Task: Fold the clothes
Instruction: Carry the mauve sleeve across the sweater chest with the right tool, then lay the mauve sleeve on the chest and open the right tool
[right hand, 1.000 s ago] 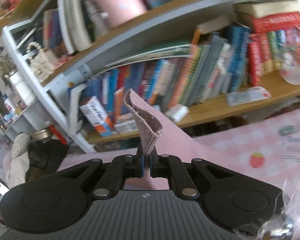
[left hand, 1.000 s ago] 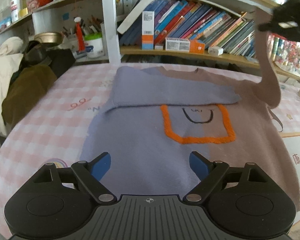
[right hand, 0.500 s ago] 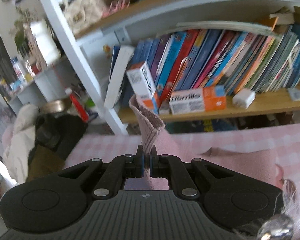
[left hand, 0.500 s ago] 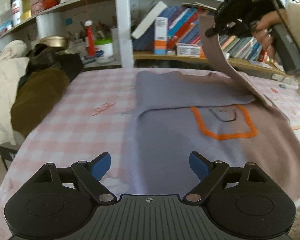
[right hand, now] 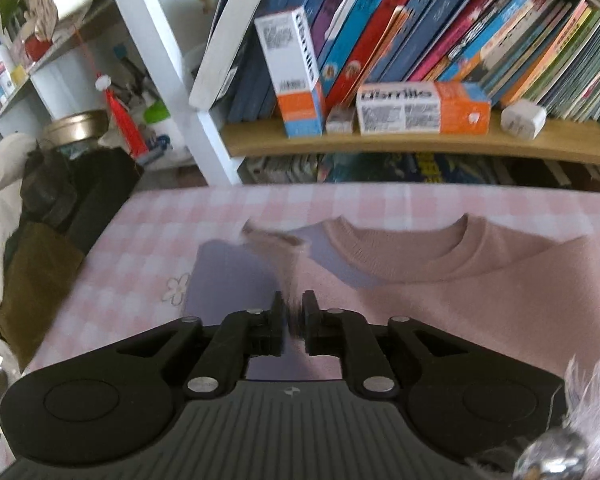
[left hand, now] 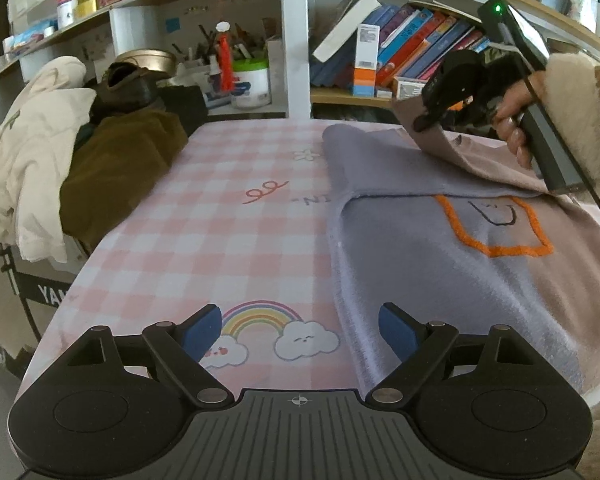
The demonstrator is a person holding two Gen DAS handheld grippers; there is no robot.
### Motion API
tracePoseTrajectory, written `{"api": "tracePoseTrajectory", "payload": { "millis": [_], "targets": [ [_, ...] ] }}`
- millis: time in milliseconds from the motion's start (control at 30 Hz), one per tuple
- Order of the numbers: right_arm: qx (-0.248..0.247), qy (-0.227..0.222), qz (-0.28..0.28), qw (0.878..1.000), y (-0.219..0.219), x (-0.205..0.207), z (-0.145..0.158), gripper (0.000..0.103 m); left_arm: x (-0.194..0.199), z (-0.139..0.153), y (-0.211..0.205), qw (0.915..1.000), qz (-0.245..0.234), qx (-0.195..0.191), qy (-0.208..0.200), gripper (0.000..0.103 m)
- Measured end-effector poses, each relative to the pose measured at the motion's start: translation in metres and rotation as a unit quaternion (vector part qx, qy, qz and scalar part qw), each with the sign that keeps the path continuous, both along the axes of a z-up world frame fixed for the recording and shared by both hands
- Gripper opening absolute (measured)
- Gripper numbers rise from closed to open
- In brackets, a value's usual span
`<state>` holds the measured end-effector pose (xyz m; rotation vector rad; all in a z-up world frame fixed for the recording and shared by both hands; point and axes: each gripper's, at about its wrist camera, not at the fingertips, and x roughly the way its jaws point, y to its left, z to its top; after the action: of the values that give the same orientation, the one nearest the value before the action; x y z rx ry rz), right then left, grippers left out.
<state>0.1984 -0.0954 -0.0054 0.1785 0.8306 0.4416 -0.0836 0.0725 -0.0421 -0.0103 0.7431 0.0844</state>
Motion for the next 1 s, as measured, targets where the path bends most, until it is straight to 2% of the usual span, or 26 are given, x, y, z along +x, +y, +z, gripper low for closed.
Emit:
{"api": "tracePoseTrajectory", "payload": {
  "millis": [33, 67, 167, 300, 500, 700, 1000],
  "targets": [
    [0.003, 0.003, 0.005, 1.0, 0.002, 0.0, -0.003, 0.045, -0.001, 0.0, 0.001, 1.0, 0.001, -0.001, 0.0, 0.088],
    [0.005, 0.006, 0.01, 1.0, 0.004, -0.001, -0.005, 0.049, -0.001, 0.0, 0.001, 1.0, 0.002, -0.001, -0.001, 0.088],
    [0.02, 0.01, 0.029, 0.999, 0.001, -0.008, -0.004, 0.05, 0.0, 0.0, 0.003, 1.0, 0.006, -0.006, -0.003, 0.088],
    [0.012, 0.014, 0.021, 1.0, -0.018, -0.025, 0.001, 0.051, 0.006, 0.0, 0.004, 0.9998, 0.009, -0.014, -0.004, 0.088],
    [-0.016, 0.033, -0.007, 0.999, -0.07, -0.076, -0.007, 0.051, 0.018, -0.004, 0.011, 0.998, 0.015, -0.061, -0.003, 0.088],
    [-0.053, 0.048, -0.07, 0.995, -0.128, -0.142, -0.022, 0.051, 0.033, -0.007, 0.01, 0.9953, 0.004, -0.097, 0.002, 0.087],
    [-0.06, 0.046, -0.177, 0.981, -0.186, -0.216, -0.018, 0.051, 0.038, -0.011, -0.013, 0.9949, -0.043, -0.089, 0.019, 0.087]
  ]
}}
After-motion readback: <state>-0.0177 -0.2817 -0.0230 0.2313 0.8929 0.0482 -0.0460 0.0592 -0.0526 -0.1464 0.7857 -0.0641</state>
